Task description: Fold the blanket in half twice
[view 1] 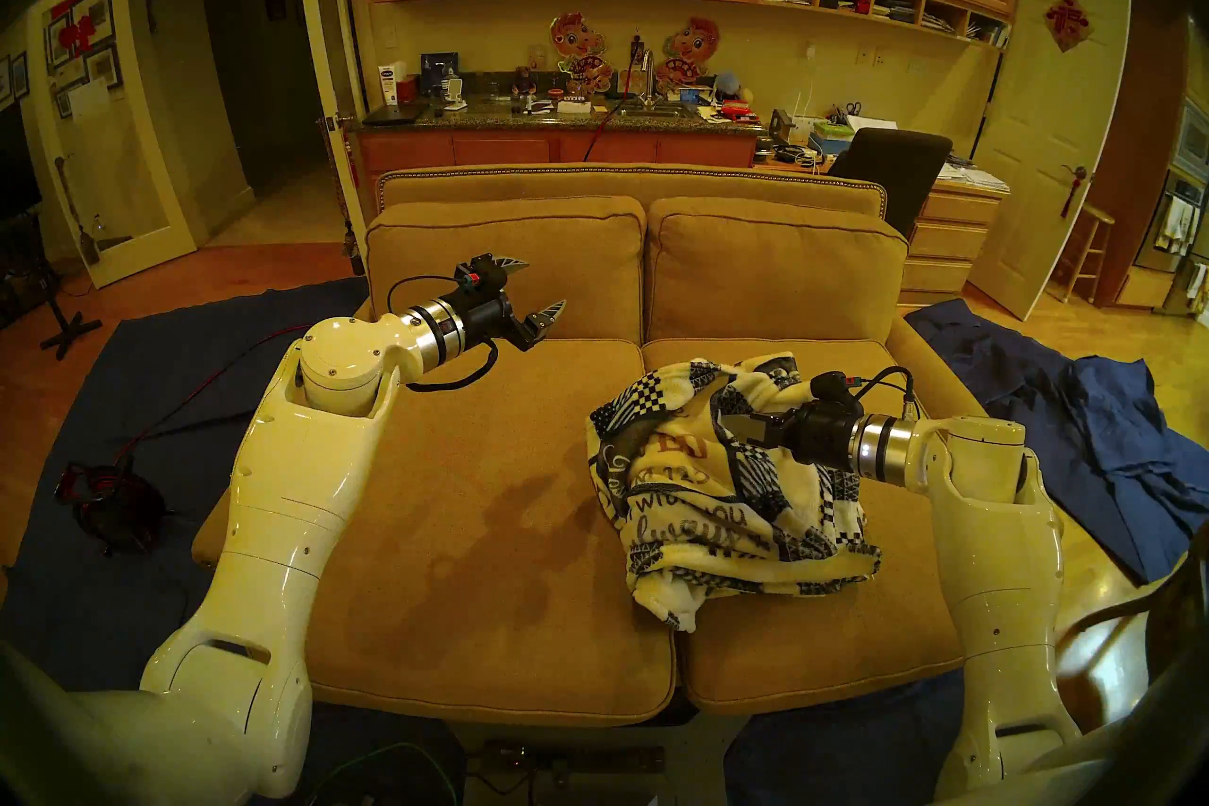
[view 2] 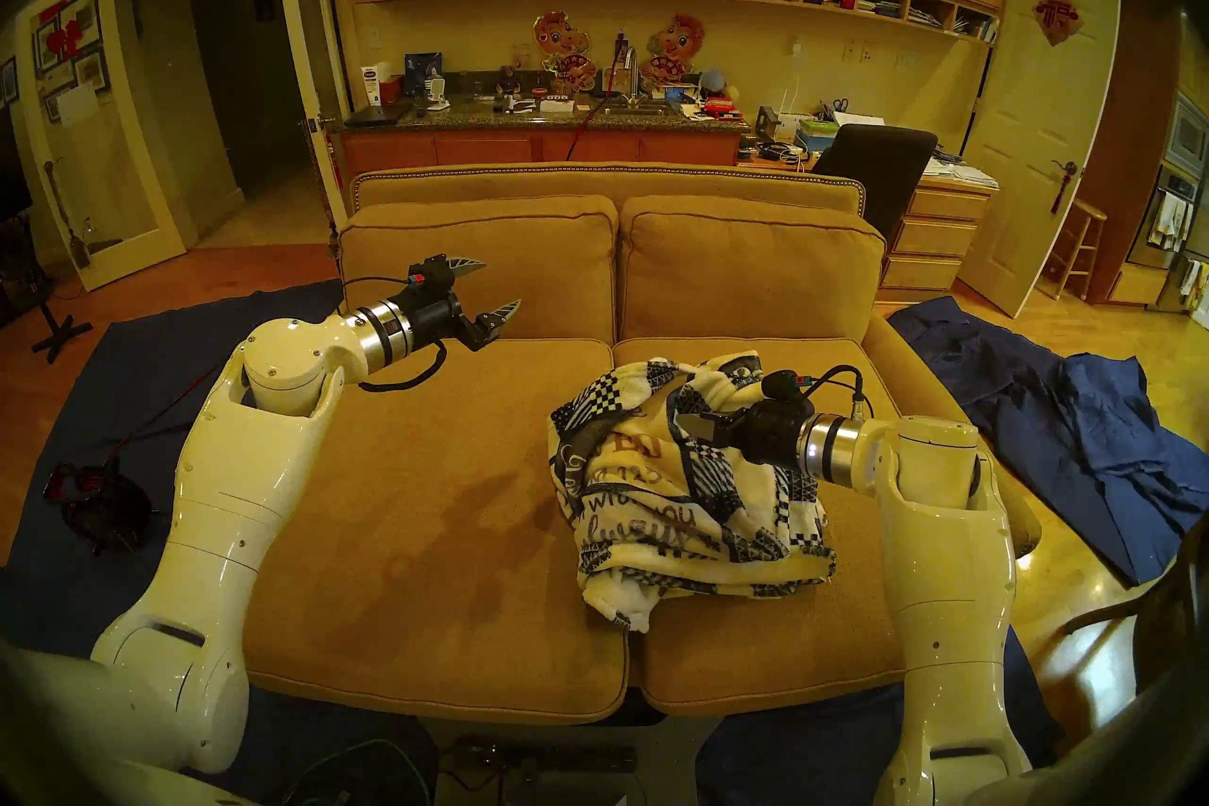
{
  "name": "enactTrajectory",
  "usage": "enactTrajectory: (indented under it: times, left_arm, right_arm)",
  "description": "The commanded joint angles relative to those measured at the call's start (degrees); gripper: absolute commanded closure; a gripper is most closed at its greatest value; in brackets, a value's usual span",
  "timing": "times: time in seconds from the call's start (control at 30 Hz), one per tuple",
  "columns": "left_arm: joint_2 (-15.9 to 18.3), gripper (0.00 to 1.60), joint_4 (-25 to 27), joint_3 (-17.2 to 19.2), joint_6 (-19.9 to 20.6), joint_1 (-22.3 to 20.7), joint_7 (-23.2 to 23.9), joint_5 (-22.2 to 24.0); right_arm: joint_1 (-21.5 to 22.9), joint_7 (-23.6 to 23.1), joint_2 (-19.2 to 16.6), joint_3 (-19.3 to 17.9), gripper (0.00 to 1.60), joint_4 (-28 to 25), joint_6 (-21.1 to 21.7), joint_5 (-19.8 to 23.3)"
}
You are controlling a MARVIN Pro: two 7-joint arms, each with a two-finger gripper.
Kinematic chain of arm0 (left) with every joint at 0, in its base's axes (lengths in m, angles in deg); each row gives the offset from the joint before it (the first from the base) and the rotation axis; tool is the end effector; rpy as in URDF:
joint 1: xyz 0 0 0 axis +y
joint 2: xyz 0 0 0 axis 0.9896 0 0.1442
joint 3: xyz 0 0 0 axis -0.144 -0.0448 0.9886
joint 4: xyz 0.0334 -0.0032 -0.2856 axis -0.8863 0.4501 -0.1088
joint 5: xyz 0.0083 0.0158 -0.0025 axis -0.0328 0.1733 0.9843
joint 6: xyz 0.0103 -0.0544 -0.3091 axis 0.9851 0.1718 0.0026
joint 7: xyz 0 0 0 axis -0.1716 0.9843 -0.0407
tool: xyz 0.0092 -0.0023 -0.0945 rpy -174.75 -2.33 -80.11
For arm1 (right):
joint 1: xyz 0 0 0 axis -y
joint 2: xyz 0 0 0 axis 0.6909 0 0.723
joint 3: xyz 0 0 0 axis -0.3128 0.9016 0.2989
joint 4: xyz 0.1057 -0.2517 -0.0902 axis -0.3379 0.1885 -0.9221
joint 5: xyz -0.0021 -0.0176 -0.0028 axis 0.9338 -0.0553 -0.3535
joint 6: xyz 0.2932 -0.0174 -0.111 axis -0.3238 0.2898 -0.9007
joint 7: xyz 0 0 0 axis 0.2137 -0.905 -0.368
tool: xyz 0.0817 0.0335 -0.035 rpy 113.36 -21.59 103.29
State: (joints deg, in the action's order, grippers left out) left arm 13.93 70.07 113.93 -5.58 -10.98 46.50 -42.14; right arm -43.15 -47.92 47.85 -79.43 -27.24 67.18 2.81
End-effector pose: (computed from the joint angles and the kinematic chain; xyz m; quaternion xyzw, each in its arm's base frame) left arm 0.4920 0.0214 -0.2107 0.6364 -0.3808 0.6651 0.0873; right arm 0.3946 -0.1076 -0.2858 -0.8328 -0.1236 -0.4289 0.3273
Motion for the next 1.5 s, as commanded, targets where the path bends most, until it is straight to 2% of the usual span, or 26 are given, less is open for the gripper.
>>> enactTrajectory:
  times: [0.0,0.03,0.07,0.1,0.13,0.2,0.23,0.27,0.5,1.0,1.2,1.3,1.47]
  left_arm:
    - [0.05,0.0,0.52,0.14,-0.2,-0.86,-0.05,0.01]
    - [0.04,0.0,0.52,0.15,-0.2,-0.86,-0.05,0.0]
    - [0.04,0.0,0.52,0.15,-0.2,-0.86,-0.04,0.0]
    - [0.04,0.0,0.52,0.16,-0.2,-0.86,-0.04,0.0]
    - [0.03,0.0,0.52,0.16,-0.2,-0.86,-0.04,-0.01]
    - [0.03,0.0,0.52,0.17,-0.2,-0.86,-0.03,-0.02]
    - [0.02,0.0,0.52,0.17,-0.2,-0.86,-0.03,-0.02]
    - [0.02,0.0,0.52,0.18,-0.21,-0.86,-0.02,-0.02]
    - [-0.01,0.0,0.52,0.2,-0.2,-0.85,-0.01,-0.05]
    - [-0.07,0.0,0.52,0.27,-0.2,-0.84,0.05,-0.12]
    - [-0.1,0.0,0.52,0.3,-0.2,-0.84,0.07,-0.15]
    - [-0.11,0.0,0.52,0.31,-0.21,-0.84,0.09,-0.17]
    - [-0.14,0.0,0.52,0.34,-0.22,-0.85,0.12,-0.2]
  right_arm:
    - [1.5,1.15,-0.01,0.34,0.35,-0.01,-1.16,-0.69]
    - [1.44,1.43,-0.02,0.48,0.46,0.01,-1.48,-0.8]
    - [1.33,1.71,0.05,0.55,0.48,-0.05,-1.87,-0.95]
    - [1.19,2.01,0.14,0.6,0.8,-0.13,-2.36,-1.07]
    - [1.09,2.27,0.29,0.57,0.86,-0.17,-2.72,-1.15]
    - [1.04,2.48,0.37,0.55,1.09,-0.04,-3.29,-1.22]
    - [1.04,2.53,0.38,0.54,1.42,-0.01,-3.39,-1.22]
    - [1.05,2.53,0.34,0.48,1.6,-0.09,-3.46,-1.21]
    - [0.18,2.11,-0.84,-1.75,1.6,-2.21,-3.64,-0.64]
    - [-3.93,-0.62,-4.58,-9.66,1.6,-6.06,-2.56,0.85]
    - [-4.64,-1.8,-4.93,-12.87,1.6,-7.92,-1.84,1.93]
    - [-4.63,-1.82,-5.57,-13.25,1.6,-7.99,-1.23,1.51]
    - [-4.14,-1.75,-6.2,-10.5,1.6,-3.15,-2.15,0.0]
